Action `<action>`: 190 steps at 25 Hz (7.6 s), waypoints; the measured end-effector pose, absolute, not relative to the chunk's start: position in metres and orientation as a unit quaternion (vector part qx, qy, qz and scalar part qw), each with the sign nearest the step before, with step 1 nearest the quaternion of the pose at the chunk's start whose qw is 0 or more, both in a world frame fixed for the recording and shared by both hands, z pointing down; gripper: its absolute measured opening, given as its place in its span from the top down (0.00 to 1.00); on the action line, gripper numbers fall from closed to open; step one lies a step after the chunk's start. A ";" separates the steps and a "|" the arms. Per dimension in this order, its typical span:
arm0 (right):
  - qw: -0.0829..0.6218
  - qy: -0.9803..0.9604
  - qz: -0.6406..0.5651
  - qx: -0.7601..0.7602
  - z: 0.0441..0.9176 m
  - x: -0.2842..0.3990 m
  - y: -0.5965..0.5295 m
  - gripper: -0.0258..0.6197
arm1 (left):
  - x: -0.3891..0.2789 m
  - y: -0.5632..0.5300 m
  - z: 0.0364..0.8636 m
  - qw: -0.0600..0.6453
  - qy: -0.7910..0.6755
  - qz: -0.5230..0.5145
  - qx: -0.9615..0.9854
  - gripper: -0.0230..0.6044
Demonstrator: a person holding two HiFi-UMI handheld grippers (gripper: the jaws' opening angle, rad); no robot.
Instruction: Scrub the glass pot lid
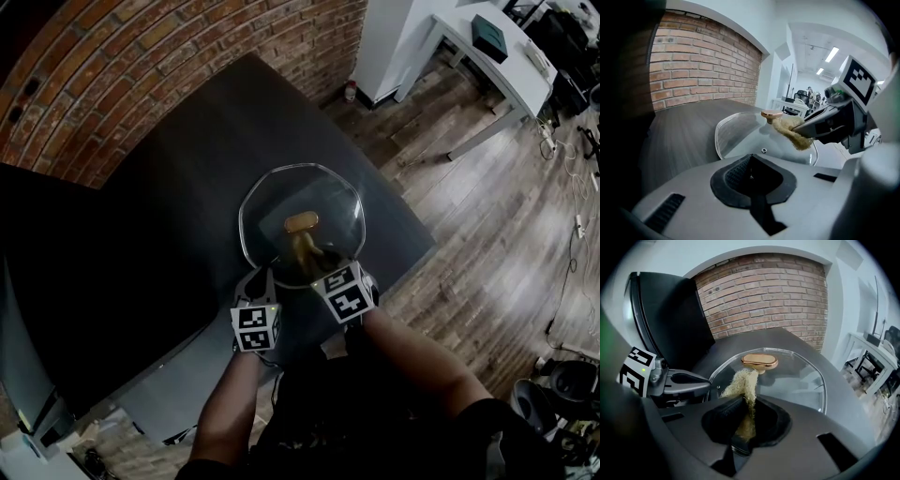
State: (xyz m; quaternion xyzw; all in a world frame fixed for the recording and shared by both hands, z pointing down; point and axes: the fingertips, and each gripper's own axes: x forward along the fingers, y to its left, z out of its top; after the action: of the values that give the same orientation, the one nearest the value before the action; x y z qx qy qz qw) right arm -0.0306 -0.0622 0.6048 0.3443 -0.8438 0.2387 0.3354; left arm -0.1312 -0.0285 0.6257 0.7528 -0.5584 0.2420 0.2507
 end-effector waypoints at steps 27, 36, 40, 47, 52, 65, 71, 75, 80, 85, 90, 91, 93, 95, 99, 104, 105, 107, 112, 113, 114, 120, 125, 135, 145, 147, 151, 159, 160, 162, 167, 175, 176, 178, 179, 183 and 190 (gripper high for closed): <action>0.329 -0.787 0.292 0.432 0.620 0.078 -0.096 0.88 | -0.131 -0.029 0.627 0.260 -0.570 0.241 0.742 0.91; 0.323 -0.789 0.287 0.436 0.620 0.077 -0.098 0.88 | -0.131 -0.029 0.627 0.263 -0.570 0.237 0.741 0.91; 0.326 -0.784 0.298 0.436 0.622 0.078 -0.096 0.88 | -0.132 -0.029 0.627 0.264 -0.570 0.236 0.741 0.91; 0.278 -0.811 0.270 0.438 0.583 0.069 -0.131 0.88 | -0.131 -0.029 0.626 0.268 -0.568 0.237 0.741 0.91; 0.264 -0.870 0.230 0.347 0.544 0.017 -0.183 0.88 | -0.131 -0.028 0.625 0.275 -0.570 0.232 0.739 0.91; 0.453 -0.884 0.115 0.000 0.590 -0.133 -0.183 0.88 | -0.130 -0.030 0.629 0.284 -0.575 0.228 0.732 0.91; 0.471 -0.873 0.126 -0.008 0.605 -0.140 -0.182 0.88 | -0.132 -0.028 0.629 0.291 -0.582 0.222 0.726 0.91; 0.479 -0.865 0.148 0.029 0.609 -0.123 -0.198 0.88 | -0.133 -0.027 0.630 0.295 -0.585 0.226 0.721 0.91; 0.472 -0.863 0.174 0.055 0.608 -0.103 -0.206 0.88 | -0.132 -0.029 0.628 0.295 -0.587 0.227 0.719 0.91; 0.468 -0.860 0.186 0.087 0.608 -0.076 -0.214 0.88 | -0.134 -0.031 0.629 0.298 -0.589 0.227 0.716 0.91; 0.458 -0.856 0.206 0.123 0.608 -0.043 -0.215 0.88 | -0.131 -0.029 0.626 0.308 -0.594 0.226 0.709 0.91; 0.456 -0.855 0.212 0.131 0.609 -0.037 -0.215 0.88 | -0.131 -0.030 0.626 0.309 -0.594 0.225 0.708 0.91; 0.453 -0.851 0.221 0.146 0.610 -0.024 -0.216 0.88 | -0.133 -0.031 0.627 0.309 -0.596 0.223 0.706 0.91; 0.455 -0.846 0.226 0.159 0.612 -0.010 -0.216 0.88 | -0.134 -0.031 0.627 0.310 -0.598 0.221 0.706 0.91; 0.455 -0.839 0.237 0.182 0.615 0.014 -0.216 0.88 | -0.134 -0.032 0.627 0.312 -0.600 0.220 0.703 0.91; 0.444 -0.833 0.259 0.205 0.618 0.032 -0.216 0.88 | -0.134 -0.032 0.628 0.312 -0.602 0.221 0.701 0.91; 0.441 -0.832 0.264 0.208 0.619 0.034 -0.215 0.88 | -0.134 -0.032 0.628 0.312 -0.602 0.221 0.701 0.91; 0.434 -0.832 0.271 0.214 0.619 0.036 -0.215 0.88 | -0.133 -0.032 0.628 0.312 -0.602 0.221 0.701 0.91; 0.435 -0.832 0.263 0.223 0.618 0.035 -0.214 0.88 | -0.133 -0.031 0.627 0.312 -0.603 0.221 0.700 0.91; 0.435 -0.832 0.260 0.226 0.618 0.035 -0.214 0.88 | -0.133 -0.031 0.627 0.312 -0.603 0.221 0.700 0.91; 0.436 -0.832 0.256 0.229 0.618 0.036 -0.214 0.88 | -0.132 -0.031 0.627 0.312 -0.603 0.221 0.700 0.91; 0.434 -0.846 0.215 0.225 0.604 0.029 -0.214 0.88 | -0.130 -0.031 0.629 0.312 -0.599 0.223 0.703 0.91; 0.402 -0.883 0.159 0.185 0.573 -0.016 -0.219 0.88 | -0.131 -0.031 0.631 0.318 -0.598 0.221 0.702 0.91; 0.443 -0.895 0.002 -0.056 0.552 -0.149 -0.142 0.88 | -0.128 -0.032 0.626 0.323 -0.598 0.215 0.701 0.91; 0.529 -0.809 -0.126 -0.222 0.608 -0.189 -0.063 0.88 | -0.128 -0.033 0.625 0.318 -0.589 0.218 0.710 0.91; 0.541 -0.798 -0.141 -0.225 0.618 -0.192 -0.062 0.88 | -0.128 -0.031 0.630 0.319 -0.587 0.218 0.712 0.91; 0.560 -0.787 -0.142 -0.215 0.629 -0.199 -0.069 0.88 | -0.131 -0.032 0.628 0.316 -0.585 0.216 0.715 0.91; 0.571 -0.806 -0.065 -0.142 0.631 -0.207 -0.105 0.88 | -0.131 -0.033 0.628 0.318 -0.582 0.212 0.718 0.91; 0.570 -0.809 -0.056 -0.132 0.631 -0.208 -0.110 0.88 | -0.131 -0.033 0.628 0.318 -0.581 0.212 0.718 0.91; 0.570 -0.813 -0.036 -0.112 0.631 -0.208 -0.121 0.88 | -0.131 -0.033 0.629 0.318 -0.581 0.212 0.718 0.91; 0.570 -0.820 0.006 -0.057 0.635 -0.202 -0.154 0.88 | -0.130 -0.032 0.628 0.320 -0.581 0.210 0.718 0.91; 0.566 -0.823 0.047 -0.003 0.628 -0.180 -0.193 0.88 | -0.131 -0.033 0.630 0.324 -0.583 0.207 0.716 0.91; 0.567 -0.822 0.051 0.006 0.628 -0.176 -0.198 0.88 | -0.132 -0.033 0.629 0.324 -0.583 0.208 0.716 0.91; 0.574 -0.816 0.063 0.026 0.627 -0.163 -0.210 0.88 | -0.133 -0.033 0.629 0.325 -0.583 0.208 0.715 0.91; 0.576 -0.814 0.071 0.035 0.626 -0.157 -0.215 0.88 | -0.133 -0.033 0.628 0.325 -0.583 0.207 0.715 0.91; 0.557 -0.821 0.104 0.067 0.626 -0.140 -0.233 0.88 | -0.132 -0.034 0.629 0.324 -0.582 0.208 0.716 0.91; 0.557 -0.811 0.132 0.122 0.627 -0.092 -0.261 0.88 | -0.132 -0.035 0.629 0.328 -0.585 0.209 0.712 0.91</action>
State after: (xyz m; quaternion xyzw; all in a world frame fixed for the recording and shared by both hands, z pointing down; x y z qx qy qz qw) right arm -0.0919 -0.2614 0.6270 0.1222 -0.8108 0.1323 0.5569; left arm -0.1315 -0.0351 0.6288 0.7120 -0.5850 0.2086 0.3276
